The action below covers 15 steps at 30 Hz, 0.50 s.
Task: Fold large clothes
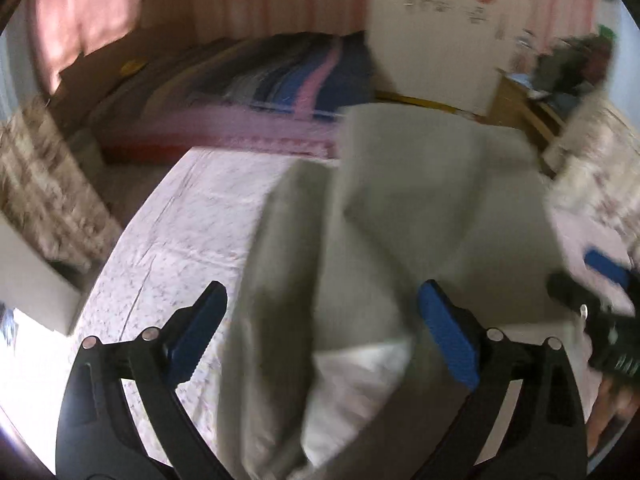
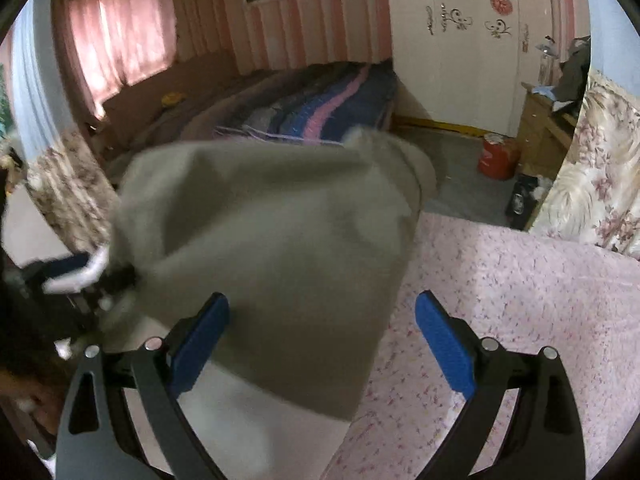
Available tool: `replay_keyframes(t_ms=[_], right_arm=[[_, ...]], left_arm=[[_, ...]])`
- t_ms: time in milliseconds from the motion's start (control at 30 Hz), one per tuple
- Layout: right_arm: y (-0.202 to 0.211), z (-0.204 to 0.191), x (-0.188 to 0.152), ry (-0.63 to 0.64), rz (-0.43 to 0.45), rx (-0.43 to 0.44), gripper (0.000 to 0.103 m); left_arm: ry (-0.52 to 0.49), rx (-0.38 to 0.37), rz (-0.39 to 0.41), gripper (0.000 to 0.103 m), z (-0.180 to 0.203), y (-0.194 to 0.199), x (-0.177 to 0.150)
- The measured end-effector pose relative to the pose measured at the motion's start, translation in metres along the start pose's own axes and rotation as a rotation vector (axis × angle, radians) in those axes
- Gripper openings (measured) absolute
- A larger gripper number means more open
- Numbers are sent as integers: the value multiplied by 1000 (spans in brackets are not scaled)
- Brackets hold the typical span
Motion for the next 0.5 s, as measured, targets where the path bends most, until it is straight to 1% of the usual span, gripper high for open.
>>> replay_keyframes(t_ms=[33, 67, 100, 200, 233, 267, 333, 367, 500], right_arm=[[-10, 0, -1, 1, -9, -4, 96], [-20, 0, -1, -7, -8, -13, 100], [-29, 0, 0, -17, -3, -22, 100], [-53, -2, 0, -23, -40, -31, 100], [-62, -4, -1, -25, -56, -32, 100], [-68, -6, -2, -20, -66, -38, 100], [-79, -10, -1, 6, -75, -62, 100], [-82, -12, -1, 15, -73, -74, 100], [-87, -17, -2, 33, -64, -114, 100]], left_arm=[[18, 7, -5, 97, -6, -6, 2], [31, 26, -2, 98, -12, -13, 3], [26, 40, -1, 100, -14, -18, 5], [-39, 106, -14, 100, -17, -42, 5], [-49, 111, -21, 100, -19, -49, 4], [-48, 98, -37, 100, -22, -57, 3], [-13, 61, -59, 100, -30, -66, 3], [-9, 58, -69, 100, -32, -71, 3], [-23, 87, -71, 100, -30, -81, 4]])
Point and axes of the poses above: each gripper's, at about its wrist camera, not at the fingertips, and y roughly against the way its jaws point, z to its right, x to its top, the point moved 2 cm from there along -y, roughly the way its jaws point, and after that the axes turned 8 degrees about -z, right-handed, at the moved point
